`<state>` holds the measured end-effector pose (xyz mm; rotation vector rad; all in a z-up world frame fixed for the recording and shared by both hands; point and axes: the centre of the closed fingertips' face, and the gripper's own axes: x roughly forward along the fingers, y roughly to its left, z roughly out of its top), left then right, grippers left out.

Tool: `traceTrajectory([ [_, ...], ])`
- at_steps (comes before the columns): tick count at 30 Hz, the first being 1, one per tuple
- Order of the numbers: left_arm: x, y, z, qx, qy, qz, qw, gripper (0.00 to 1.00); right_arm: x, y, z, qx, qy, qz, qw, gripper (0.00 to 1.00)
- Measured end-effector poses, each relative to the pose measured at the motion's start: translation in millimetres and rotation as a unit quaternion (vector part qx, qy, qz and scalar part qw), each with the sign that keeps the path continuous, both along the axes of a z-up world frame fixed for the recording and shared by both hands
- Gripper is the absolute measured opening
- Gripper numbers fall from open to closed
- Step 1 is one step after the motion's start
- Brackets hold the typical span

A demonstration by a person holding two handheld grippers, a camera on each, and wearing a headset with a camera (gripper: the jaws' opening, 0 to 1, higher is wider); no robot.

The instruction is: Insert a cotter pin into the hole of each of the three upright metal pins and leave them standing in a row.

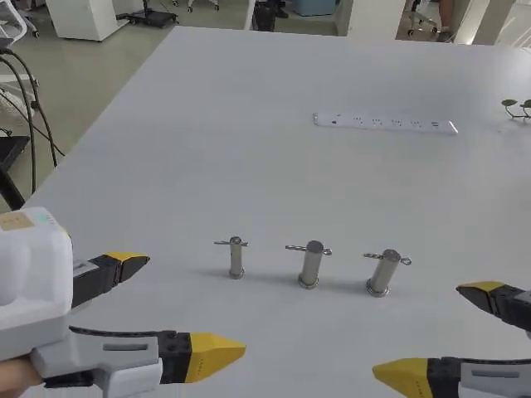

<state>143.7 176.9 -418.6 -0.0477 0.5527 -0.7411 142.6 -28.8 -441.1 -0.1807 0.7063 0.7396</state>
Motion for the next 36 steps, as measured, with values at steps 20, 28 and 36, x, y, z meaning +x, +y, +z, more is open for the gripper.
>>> traceTrajectory([
  [20, 1.8, -2.8, 2.0, -0.003, 0.007, 0.001, 1.0, 0.99, 4.3, -4.0, 1.7, -0.006, 0.006, -0.024, 0.9997, 0.87],
  [28, 0.5, -6.1, 3.2, -0.005, 0.009, -0.004, 0.9999, 0.99, 6.2, -13.9, 4.2, -0.009, 0.003, -0.033, 0.9994, 0.86],
  [36, -0.9, -4.2, 0.5, 0.001, 0.015, -0.004, 0.9999, 0.99, 5.0, -17.0, -0.3, -0.014, 0.01, -0.036, 0.9992, 0.85],
])
